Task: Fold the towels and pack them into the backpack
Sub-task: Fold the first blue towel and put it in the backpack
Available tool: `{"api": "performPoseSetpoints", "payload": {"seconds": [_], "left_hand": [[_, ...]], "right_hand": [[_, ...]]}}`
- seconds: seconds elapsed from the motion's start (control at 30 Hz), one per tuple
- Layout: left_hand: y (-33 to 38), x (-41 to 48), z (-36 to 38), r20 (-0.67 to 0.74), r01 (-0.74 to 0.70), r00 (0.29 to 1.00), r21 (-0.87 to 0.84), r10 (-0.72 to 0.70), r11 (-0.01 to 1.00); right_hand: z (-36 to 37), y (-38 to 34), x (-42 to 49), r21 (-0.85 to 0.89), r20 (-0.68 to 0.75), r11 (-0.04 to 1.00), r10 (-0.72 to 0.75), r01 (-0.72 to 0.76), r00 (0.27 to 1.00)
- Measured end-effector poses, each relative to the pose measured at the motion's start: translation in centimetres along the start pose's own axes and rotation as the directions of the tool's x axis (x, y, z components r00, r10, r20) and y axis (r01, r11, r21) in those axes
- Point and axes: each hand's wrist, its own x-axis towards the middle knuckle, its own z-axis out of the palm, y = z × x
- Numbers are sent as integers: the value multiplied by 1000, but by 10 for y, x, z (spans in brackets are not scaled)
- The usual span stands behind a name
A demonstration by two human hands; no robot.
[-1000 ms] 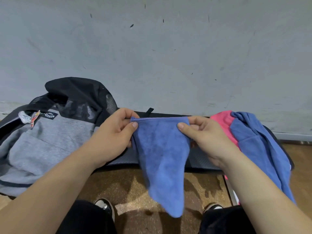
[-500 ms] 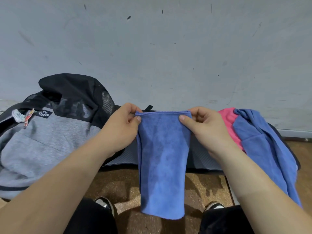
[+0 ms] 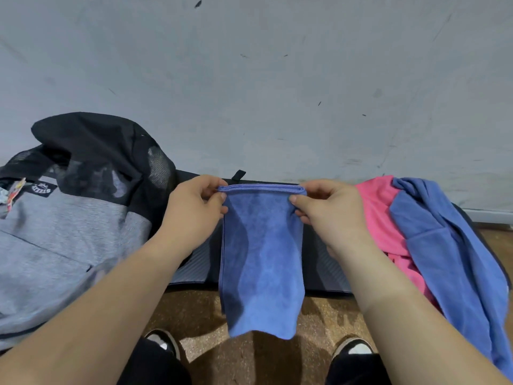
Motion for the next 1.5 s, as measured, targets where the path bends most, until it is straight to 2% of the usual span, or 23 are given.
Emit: {"api": "performPoseSetpoints", "payload": {"seconds": [0.1,0.23,0.33,0.5,0.57,0.7,0.83,0.93,1.03,1.1,1.2,1.3,1.37,1.5], "left_hand": [[2,13,11,-6,25,1000,-77,-26,997],[9,28,20,-65,-61,996,-130,53,990],[10,32,23,-74,-83,995,-122,74,989],[8,26,15,-9,-47,999,-57,46,997],[6,19,8,29,-53,998,-12,53,999],[-6,1,-5,183,-90,980,69,76,994],[-25,-21,-15,379,-278,907,209,184,938],[-32,-35,-18,483,-392,849,302,214,869],[-34,-39,-17,597,-447,790,407,138,797],[-32,-37,-17,624,-426,777,432,77,795],[-27,-25,-13,498,-313,865,423,71,851],[-25,-7,-2,305,-255,943,402,133,880],[-27,6,5,243,-194,964,382,104,904],[-29,21,17,242,22,967,256,-86,966]], "right_hand": [[7,8,13,-20,-61,999,-35,34,998],[8,4,26,24,-140,993,-112,117,984],[5,1,28,90,-119,985,-139,150,983],[-7,6,21,53,11,989,-141,141,990],[-14,8,14,-7,106,988,-156,157,982],[-34,16,-3,-242,282,945,-148,219,948],[-47,29,-20,-430,446,832,-143,352,884],[-48,39,-27,-541,524,739,-76,401,848],[-43,42,-32,-662,538,647,60,378,841],[-43,38,-32,-682,534,650,130,335,835],[-45,25,-25,-647,488,739,212,187,847],[-42,30,-7,-571,244,820,121,41,962],[-32,34,1,-528,125,849,103,-22,987],[-10,43,14,-543,178,837,198,-71,964]]}}
